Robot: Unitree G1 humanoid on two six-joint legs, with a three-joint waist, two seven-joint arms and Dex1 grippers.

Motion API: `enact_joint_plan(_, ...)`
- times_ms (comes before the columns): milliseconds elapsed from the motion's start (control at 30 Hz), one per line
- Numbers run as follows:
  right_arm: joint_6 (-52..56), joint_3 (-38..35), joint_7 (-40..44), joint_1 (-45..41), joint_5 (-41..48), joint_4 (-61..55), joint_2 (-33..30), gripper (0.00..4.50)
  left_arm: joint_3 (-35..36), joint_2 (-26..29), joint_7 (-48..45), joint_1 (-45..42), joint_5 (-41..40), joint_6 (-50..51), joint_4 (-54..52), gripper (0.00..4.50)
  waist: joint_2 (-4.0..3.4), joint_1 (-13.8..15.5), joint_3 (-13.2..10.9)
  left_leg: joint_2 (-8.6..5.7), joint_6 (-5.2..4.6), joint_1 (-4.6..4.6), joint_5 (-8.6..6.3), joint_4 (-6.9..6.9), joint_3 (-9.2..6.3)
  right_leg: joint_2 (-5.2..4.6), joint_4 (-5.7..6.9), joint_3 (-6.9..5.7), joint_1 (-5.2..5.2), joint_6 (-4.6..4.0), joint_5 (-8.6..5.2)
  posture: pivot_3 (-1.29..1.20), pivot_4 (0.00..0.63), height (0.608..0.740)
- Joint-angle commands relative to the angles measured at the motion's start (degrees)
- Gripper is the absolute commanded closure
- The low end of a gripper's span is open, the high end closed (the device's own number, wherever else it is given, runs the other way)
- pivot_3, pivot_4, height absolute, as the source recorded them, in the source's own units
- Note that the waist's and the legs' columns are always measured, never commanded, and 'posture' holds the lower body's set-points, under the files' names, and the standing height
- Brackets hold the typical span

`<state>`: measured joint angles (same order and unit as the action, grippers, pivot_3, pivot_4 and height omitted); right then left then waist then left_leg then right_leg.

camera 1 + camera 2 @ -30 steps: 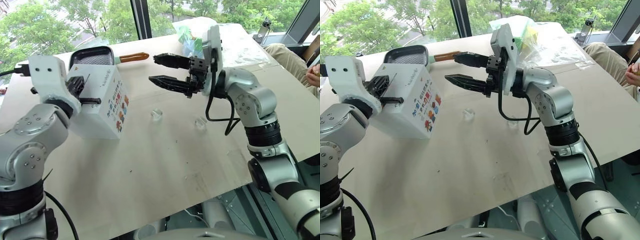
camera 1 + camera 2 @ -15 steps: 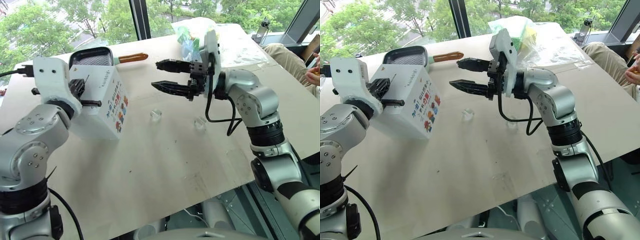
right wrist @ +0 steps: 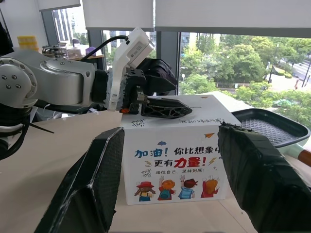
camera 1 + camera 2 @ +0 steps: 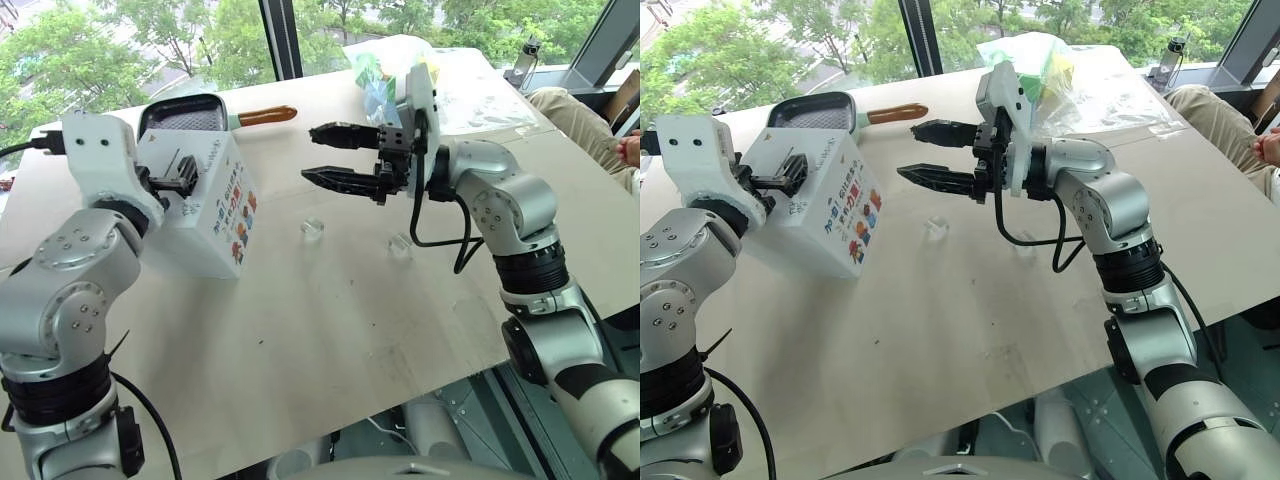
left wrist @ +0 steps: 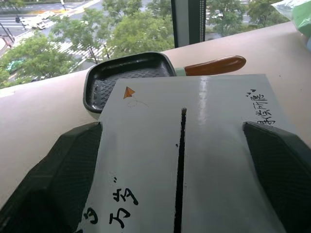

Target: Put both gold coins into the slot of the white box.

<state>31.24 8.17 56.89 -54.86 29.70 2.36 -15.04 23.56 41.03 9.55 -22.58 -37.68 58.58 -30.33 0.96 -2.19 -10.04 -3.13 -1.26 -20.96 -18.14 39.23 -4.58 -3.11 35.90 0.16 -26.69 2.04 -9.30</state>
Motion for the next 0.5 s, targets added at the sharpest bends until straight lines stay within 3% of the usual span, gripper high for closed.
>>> enact_joint_plan(33,0.9,-1.3,-0.2,0.5,1.1,-3.1,-0.9,1.19,0.8,-1.5,-4.0,-3.2,0.2,-6.3,-3.4,0.04,0.01,0.1,0.0,0.00,0.00,-0.03,0.00,0.01,-0.03,-0.01,-0.02,-0.03,0.00,0.00,0.00,0.00,0.150,0.721)
enact_joint_plan(167,0.4,-1.9,0.9,3.4,0.7,-4.2,-3.3,1.19,-1.3,-4.7,-11.5,-1.7,-5.9,-9.1,-10.0,0.04,0.03,0.3,0.0,0.00,0.00,-0.08,0.00,0.05,-0.04,-0.04,-0.05,-0.03,0.00,0.00,0.00,0.00,0.150,0.721)
enact_joint_plan(233,-0.6,-2.1,2.0,6.9,0.2,-5.0,-5.6,1.19,-1.8,-6.6,-14.3,2.0,-11.3,-8.8,-14.6,0.04,0.06,0.4,0.0,-0.01,0.00,-0.12,0.00,0.07,-0.04,-0.07,-0.08,-0.01,0.00,0.01,0.00,0.00,0.150,0.721)
enact_joint_plan(367,-4.4,-2.9,3.1,14.6,-1.0,-4.6,-9.1,1.19,-4.8,-4.9,-19.0,12.7,-14.4,-7.4,-21.2,0.04,0.06,0.1,0.0,0.01,-0.01,-0.13,-0.01,0.05,0.01,-0.07,-0.08,0.15,-0.02,0.00,0.00,0.00,0.150,0.721)
enact_joint_plan(400,-6.5,-3.4,3.6,16.8,-1.5,-3.8,-9.7,1.19,-6.0,-4.5,-19.7,16.0,-14.1,-7.3,-22.2,0.04,0.05,0.0,0.0,0.04,-0.01,-0.11,-0.01,0.04,0.03,-0.04,-0.05,0.18,-0.03,0.00,0.00,0.00,0.150,0.721)
enact_joint_plan(500,-12.9,-4.6,4.8,24.9,-4.9,-0.4,-13.1,1.19,-14.4,-2.4,-22.6,29.6,-2.6,-13.0,-23.7,0.04,0.02,0.0,0.1,0.09,-0.01,0.10,-0.01,-0.01,0.21,0.06,0.04,0.38,0.01,-0.01,0.00,0.00,0.150,0.721)
